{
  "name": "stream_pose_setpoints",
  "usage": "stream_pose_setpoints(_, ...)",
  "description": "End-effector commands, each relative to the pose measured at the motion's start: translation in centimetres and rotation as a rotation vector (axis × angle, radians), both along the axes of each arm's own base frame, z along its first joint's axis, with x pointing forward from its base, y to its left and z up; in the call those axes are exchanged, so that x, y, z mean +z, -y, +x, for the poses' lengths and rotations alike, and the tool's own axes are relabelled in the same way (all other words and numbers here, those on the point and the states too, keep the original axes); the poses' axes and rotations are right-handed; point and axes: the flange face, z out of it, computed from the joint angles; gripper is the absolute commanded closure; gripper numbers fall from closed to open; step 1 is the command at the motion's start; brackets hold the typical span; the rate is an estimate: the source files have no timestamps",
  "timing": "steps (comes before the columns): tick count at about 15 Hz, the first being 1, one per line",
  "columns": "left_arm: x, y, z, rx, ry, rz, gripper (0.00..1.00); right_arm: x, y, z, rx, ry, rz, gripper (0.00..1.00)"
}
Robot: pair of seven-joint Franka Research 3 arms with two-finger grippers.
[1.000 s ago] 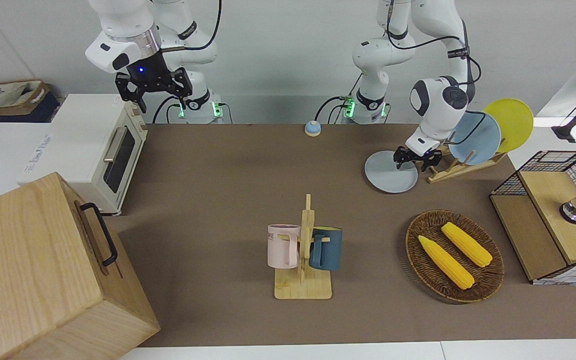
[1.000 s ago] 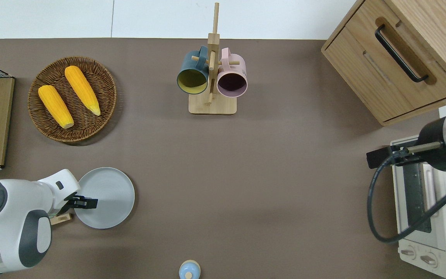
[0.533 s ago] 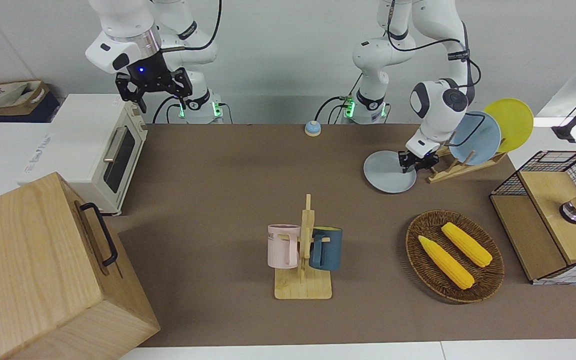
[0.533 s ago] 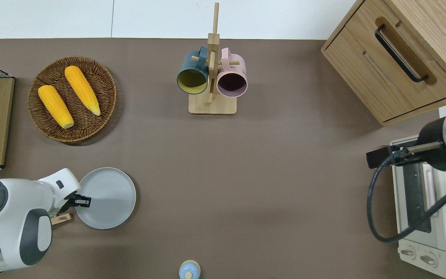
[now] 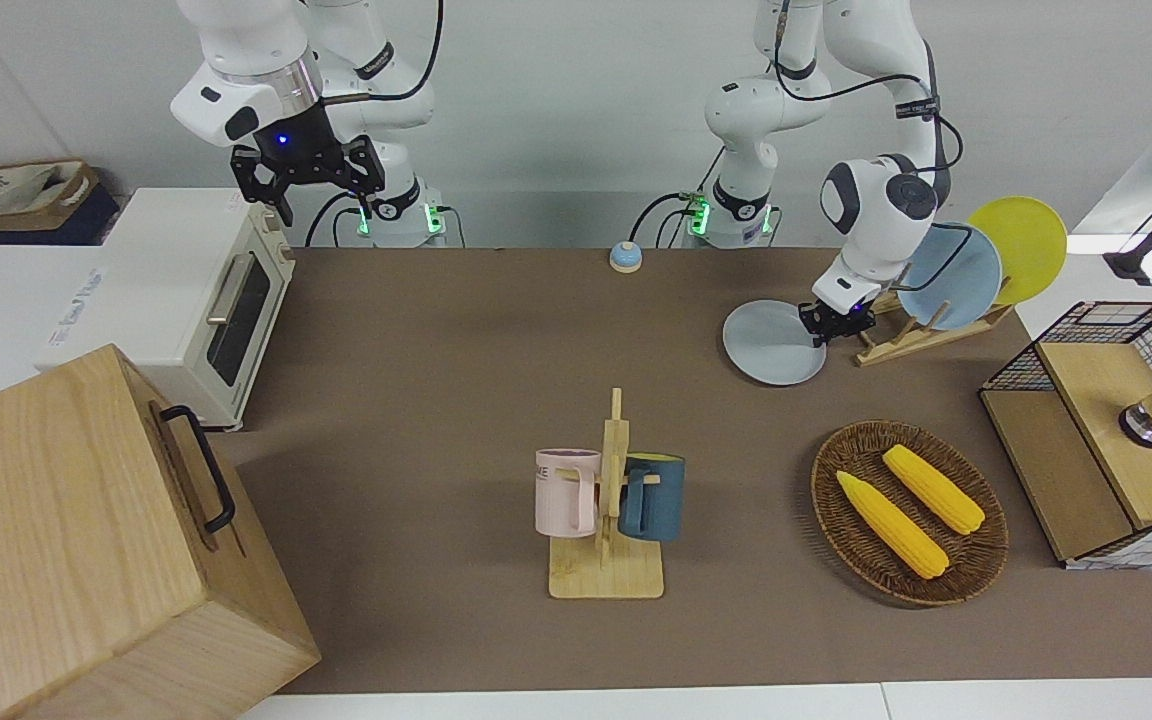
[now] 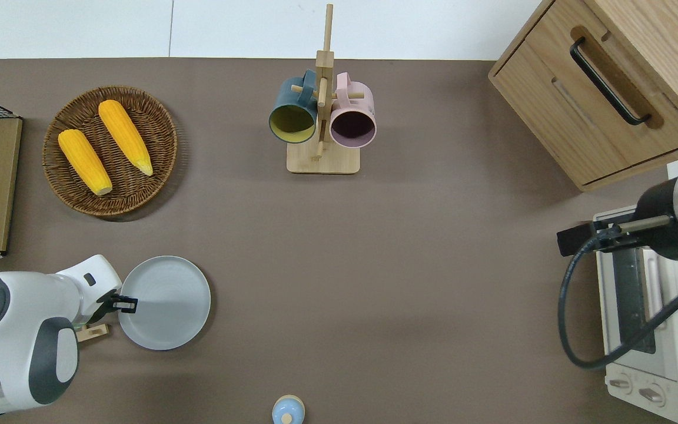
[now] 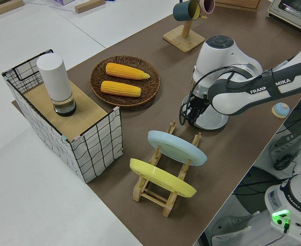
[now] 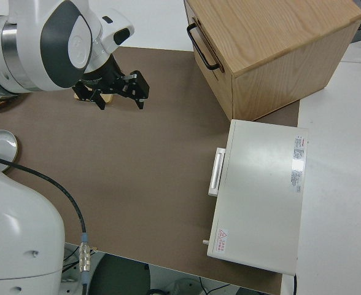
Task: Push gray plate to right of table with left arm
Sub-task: 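Push the gray plate with the left gripper across the table toward the toaster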
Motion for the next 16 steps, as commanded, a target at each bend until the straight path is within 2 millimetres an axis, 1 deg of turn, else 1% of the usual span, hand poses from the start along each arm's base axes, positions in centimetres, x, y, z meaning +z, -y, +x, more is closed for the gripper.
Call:
stream_pose_setpoints(1, -1.6, 1.2, -0.3, 0.042, -0.004, -0.034, 1.0, 0.4, 0.3, -0.3, -0.008, -0.007, 0.002, 0.017)
stream_pose_setpoints(2, -1.7, 1.5, -0.3, 0.056, -0.005, -0.046, 1.0, 0.4, 0.3, -0.3, -0.008, -0.007, 0.002, 0.017)
stream_pose_setpoints(4, -1.7, 3.2, -0.3, 0.063, -0.005, -0.074, 1.0, 0.4, 0.3, -0.3, -0.008, -0.007, 0.002, 0.017)
stream_pose_setpoints(7, -2.0, 6.4, -0.2, 0.1, -0.01, -0.074, 1.0, 0.4, 0.3, -0.2, -0.007, -0.005, 0.003, 0.017)
stream_pose_setpoints(9, -2.2, 8.9, -0.3, 0.12, -0.009, -0.072, 1.0, 0.4, 0.3, -0.2, -0.008, -0.005, 0.003, 0.017)
stream_pose_setpoints(12, -2.1, 11.2, -0.5, 0.152, -0.01, -0.071, 1.0, 0.4, 0.3, -0.3, -0.008, -0.007, 0.002, 0.017)
stream_pose_setpoints(16, -2.3, 15.6, -1.3, 0.179, -0.02, -0.068, 1.0, 0.4, 0.2, -0.3, -0.007, -0.005, 0.003, 0.017)
